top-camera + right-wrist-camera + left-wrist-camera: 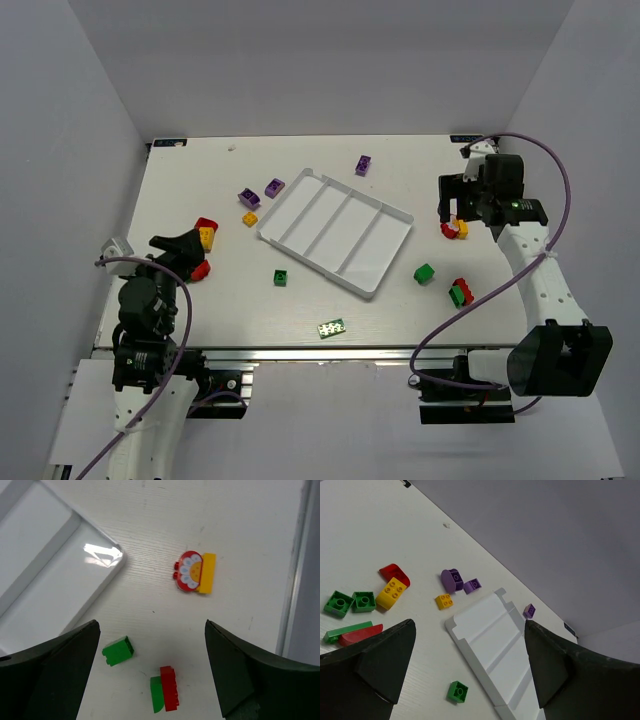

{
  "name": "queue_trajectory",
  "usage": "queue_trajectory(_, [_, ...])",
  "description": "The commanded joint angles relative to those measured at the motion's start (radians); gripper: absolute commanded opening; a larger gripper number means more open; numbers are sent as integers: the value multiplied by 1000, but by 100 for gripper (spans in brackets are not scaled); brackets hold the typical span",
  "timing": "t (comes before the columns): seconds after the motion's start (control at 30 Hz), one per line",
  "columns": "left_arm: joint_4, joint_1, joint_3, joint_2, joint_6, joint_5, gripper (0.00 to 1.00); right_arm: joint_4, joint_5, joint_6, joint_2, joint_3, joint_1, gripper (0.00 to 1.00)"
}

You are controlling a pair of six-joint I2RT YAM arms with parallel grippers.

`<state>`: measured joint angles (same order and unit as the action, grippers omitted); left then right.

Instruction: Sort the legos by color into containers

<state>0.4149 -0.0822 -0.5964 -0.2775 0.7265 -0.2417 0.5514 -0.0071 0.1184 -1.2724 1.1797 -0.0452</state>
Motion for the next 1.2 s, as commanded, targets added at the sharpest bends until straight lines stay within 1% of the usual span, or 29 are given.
queue_trajectory(0.0, [38,4,-3,-5,14,56,98,-7,-235,124,57,-8,2,90])
queue_trajectory(0.03, [45,4,-6,-9,16,65,98,-1,-302,244,85,-23,1,90])
queue_trajectory(0.07, [64,4,-9,-14,16,68,98,2,-473,315,102,-34,-1,89])
queue_trajectory(0.1, [70,4,-22,-22,16,70,98,34,-561,387,116,-41,-4,89])
queue_trajectory(0.13, [79,4,-26,-38,13,77,98,44,-630,517,146,-72,-19,90])
queue_trajectory(0.17, [88,4,-29,-48,11,81,98,47,-693,555,159,-87,-37,90])
queue_trajectory(0.23, [94,4,-37,-78,11,90,98,64,-738,619,185,-124,-80,89])
queue_trajectory(0.27, [88,5,-39,-91,11,110,98,86,-799,726,189,-132,-87,89])
queue_trajectory(0.33, [82,4,-39,-126,16,131,98,91,-852,757,209,-172,-105,90])
queue_trajectory(0.37, [75,5,-39,-138,17,156,98,110,-916,830,209,-183,-108,88])
queue_trajectory(0.43, [68,4,-34,-158,27,174,98,146,-942,888,205,-204,-136,82])
queue_trajectory(0.47, [64,4,-29,-173,33,200,98,143,-939,882,200,-227,-148,76])
queue_trajectory(0.53, [47,4,-13,-181,47,228,97,147,-915,886,186,-244,-189,70])
queue_trajectory(0.57, [45,5,-6,-181,56,238,95,137,-900,886,182,-259,-203,65])
queue_trajectory(0.63, [44,5,1,-178,82,283,91,104,-845,810,170,-267,-243,59])
queue_trajectory(0.7, [41,4,9,-161,93,315,89,64,-823,727,147,-272,-272,43])
queue_trajectory(0.73, [44,4,13,-155,99,324,85,58,-802,710,136,-272,-283,33])
queue_trajectory(0.77, [48,5,18,-149,97,335,83,51,-792,698,124,-270,-292,16])
queue_trajectory(0.8, [51,4,20,-137,96,352,82,48,-783,672,99,-267,-307,12])
queue_trajectory(0.83, [61,4,23,-129,94,358,79,45,-768,653,88,-265,-311,11])
queue_trajectory(0.87, [64,4,30,-115,97,364,77,33,-763,635,71,-258,-314,11])
queue_trajectory(0.9, [62,4,36,-106,99,372,74,24,-755,609,67,-256,-315,13])
queue_trajectory(0.93, [56,4,43,-100,102,389,71,15,-739,560,64,-258,-317,18])
queue_trajectory(0.97, [50,4,56,-94,102,398,57,10,-726,541,62,-258,-317,33])
queue_trajectory(1.0, [44,4,64,-85,103,407,45,13,-711,524,61,-258,-317,41])
queue_trajectory(1.03, [35,4,69,-86,103,421,36,24,-676,506,58,-255,-317,47])
queue_trajectory(1.07, [27,4,73,-91,102,433,26,47,-657,510,61,-252,-315,59])
queue_trajectory(1.13, [16,4,73,-112,85,473,24,100,-622,532,76,-253,-315,70])
queue_trajectory(1.17, [19,4,67,-132,68,484,27,129,-604,541,99,-253,-314,72])
